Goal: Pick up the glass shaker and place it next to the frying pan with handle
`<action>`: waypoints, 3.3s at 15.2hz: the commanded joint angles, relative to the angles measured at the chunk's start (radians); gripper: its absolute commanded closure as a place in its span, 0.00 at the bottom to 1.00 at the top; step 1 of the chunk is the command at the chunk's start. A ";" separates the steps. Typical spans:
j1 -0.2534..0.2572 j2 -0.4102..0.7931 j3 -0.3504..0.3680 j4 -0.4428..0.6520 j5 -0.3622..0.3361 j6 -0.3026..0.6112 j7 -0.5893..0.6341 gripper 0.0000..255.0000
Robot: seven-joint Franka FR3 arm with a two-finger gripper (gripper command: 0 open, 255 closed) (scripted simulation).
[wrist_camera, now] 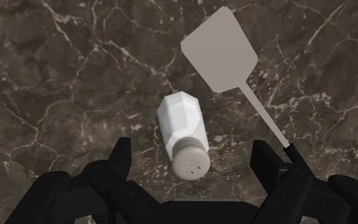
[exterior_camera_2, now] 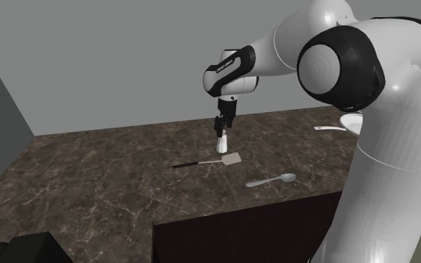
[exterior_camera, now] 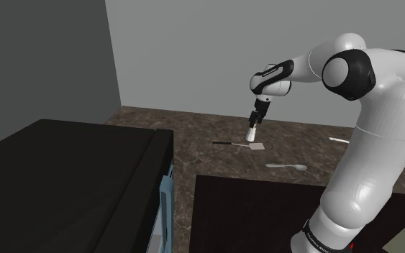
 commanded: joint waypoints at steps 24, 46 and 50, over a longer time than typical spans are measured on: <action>0.006 -0.070 -0.005 0.098 -0.041 -0.160 0.034 1.00; 0.006 -0.105 -0.007 0.344 -0.063 -0.437 0.059 1.00; -0.024 -0.195 -0.038 0.245 -0.100 -0.424 0.004 1.00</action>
